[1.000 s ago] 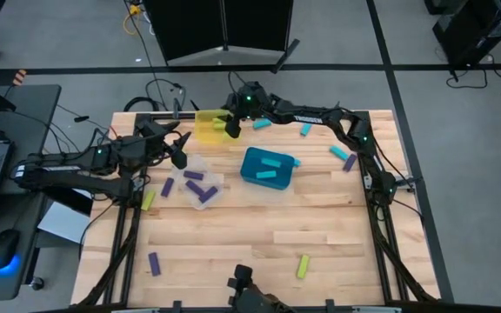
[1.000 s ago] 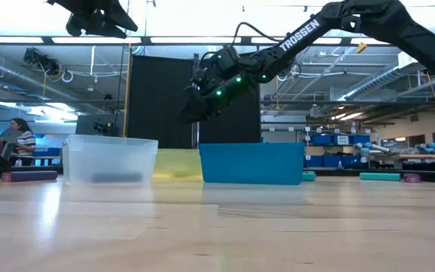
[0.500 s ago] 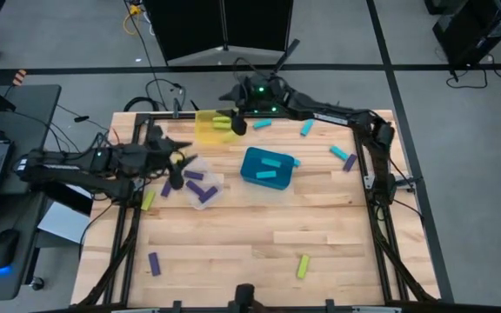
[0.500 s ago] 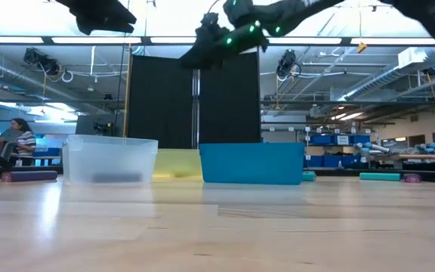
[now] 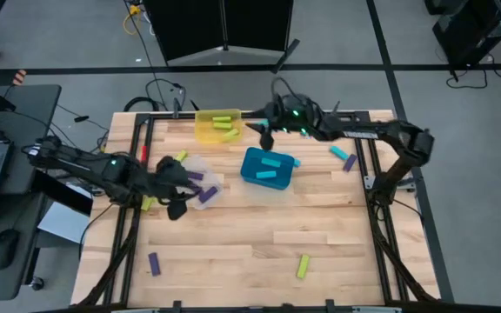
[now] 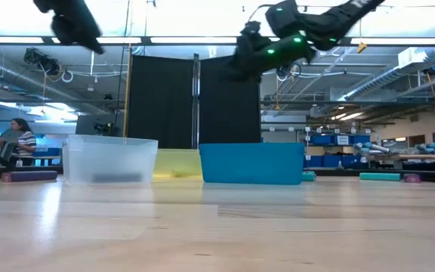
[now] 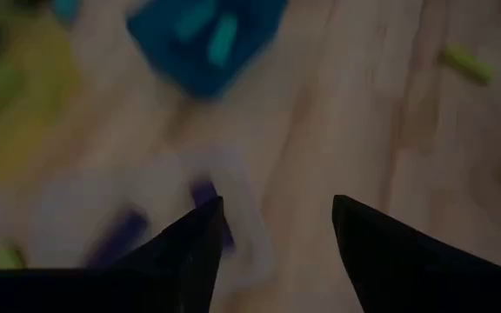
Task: Sort blocks
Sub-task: Put the violet block into the transparent bin
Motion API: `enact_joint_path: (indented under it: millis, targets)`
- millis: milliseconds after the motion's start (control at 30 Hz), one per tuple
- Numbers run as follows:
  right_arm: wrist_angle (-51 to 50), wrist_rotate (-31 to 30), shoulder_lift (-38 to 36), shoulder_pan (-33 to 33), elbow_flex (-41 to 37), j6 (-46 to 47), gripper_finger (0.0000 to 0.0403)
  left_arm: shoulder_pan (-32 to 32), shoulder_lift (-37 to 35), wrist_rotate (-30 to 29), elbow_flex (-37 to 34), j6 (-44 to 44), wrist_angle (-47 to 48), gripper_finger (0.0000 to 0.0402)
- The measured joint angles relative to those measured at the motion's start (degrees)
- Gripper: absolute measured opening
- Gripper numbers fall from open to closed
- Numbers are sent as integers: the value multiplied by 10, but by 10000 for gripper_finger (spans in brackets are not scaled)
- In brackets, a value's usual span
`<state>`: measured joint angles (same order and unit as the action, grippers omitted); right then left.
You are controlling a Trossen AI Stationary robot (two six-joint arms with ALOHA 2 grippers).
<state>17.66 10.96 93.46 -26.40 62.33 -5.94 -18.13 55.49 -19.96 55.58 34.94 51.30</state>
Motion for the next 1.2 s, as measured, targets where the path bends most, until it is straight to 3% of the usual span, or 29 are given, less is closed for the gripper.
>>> enact_joint_path:
  millis: [167, 333, 467, 700, 833, 1033, 1200]
  targets:
    - [116, -23, -68, 27, -122, 32, 199, -32, 58, 82, 25, 181, 73, 235]
    - [180, -77, -116, 73, -194, 33, 199, -78, 117, 185, 25, 354, 114, 235]
    - [197, -113, -130, 113, -218, 28, 199, -118, 165, 244, 24, 483, 128, 235]
    - [199, -123, -131, 164, -225, 8, 199, -185, 251, 343, 24, 654, 133, 235]
    - [201, -125, -130, 184, -225, -5, 199, -236, 294, 349, 24, 748, 87, 235]
    - [200, -125, -130, 205, -225, -8, 199, -316, 330, 279, 24, 921, -19, 235]
    - [200, -125, -130, 225, -225, -15, 199, -350, 371, 343, 24, 967, -29, 235]
